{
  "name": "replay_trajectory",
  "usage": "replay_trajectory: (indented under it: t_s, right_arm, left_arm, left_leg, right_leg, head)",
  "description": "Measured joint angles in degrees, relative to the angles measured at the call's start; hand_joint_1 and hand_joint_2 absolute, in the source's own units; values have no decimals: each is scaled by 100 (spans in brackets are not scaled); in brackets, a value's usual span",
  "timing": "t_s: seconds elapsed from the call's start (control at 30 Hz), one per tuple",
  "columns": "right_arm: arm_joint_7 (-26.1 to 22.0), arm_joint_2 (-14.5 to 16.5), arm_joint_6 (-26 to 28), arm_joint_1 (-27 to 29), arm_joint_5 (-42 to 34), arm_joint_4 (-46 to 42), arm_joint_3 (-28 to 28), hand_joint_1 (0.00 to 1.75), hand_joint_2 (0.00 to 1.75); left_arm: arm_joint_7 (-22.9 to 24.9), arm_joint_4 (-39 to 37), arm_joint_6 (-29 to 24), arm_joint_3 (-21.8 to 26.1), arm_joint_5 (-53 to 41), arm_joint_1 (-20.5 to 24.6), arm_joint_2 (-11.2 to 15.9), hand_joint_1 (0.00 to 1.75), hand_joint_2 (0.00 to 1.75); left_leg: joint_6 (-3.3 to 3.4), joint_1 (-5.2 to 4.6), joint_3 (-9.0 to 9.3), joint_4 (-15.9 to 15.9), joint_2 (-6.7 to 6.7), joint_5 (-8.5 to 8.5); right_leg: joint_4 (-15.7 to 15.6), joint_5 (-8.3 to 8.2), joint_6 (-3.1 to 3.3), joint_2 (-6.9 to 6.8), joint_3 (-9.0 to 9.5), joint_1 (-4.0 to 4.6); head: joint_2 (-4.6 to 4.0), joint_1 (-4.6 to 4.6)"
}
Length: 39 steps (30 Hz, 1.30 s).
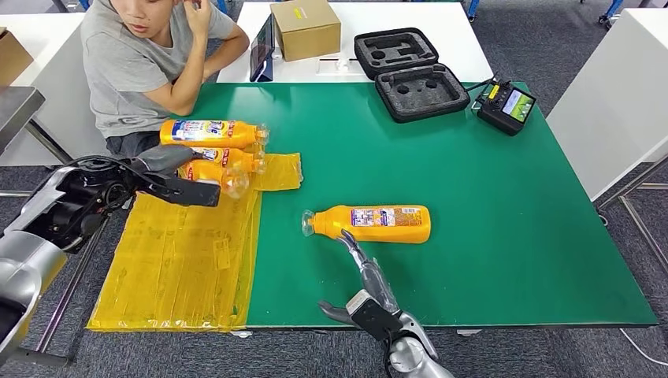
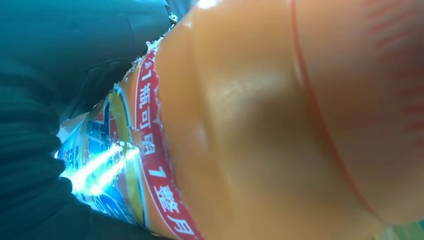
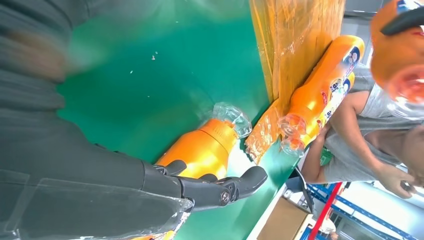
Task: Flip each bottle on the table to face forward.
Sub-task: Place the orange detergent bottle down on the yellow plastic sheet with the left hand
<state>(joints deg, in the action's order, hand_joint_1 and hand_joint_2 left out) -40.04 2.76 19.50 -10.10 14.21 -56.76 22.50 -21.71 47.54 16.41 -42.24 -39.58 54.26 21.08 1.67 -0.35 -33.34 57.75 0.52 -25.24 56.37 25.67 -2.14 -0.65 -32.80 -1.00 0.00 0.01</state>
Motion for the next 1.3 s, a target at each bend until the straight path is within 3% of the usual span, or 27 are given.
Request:
replay_trajectory:
  t_s: [0.47,0.73,1.3]
  right_arm:
    - [0,-98,81,15,-128,-1,146,0,175]
    - [0,-151,99,52,-157,-3,150,0,175]
    - [0,-188,142,98,-204,-9,175,0,175]
  left_arm:
    - [59,-63,891,-782,852,344,-82,175,175]
    - [111,-121,845,-1019,922,352,-145,175,175]
    - [150,-710,101,-1385,921,-3,-357,175,175]
  left_leg:
    - [1,0,-1,1,0,1]
    - [0,-1,-1,1,0,0]
    - [0,-1,-2,1,0,0]
  right_leg:
    - [-1,0,0,-1,0,-1]
    - [0,0,0,0,-1,0]
    - [-1,0,0,0,-1,-1]
  head:
    - [0,1]
    - [0,-1]
    - [0,0]
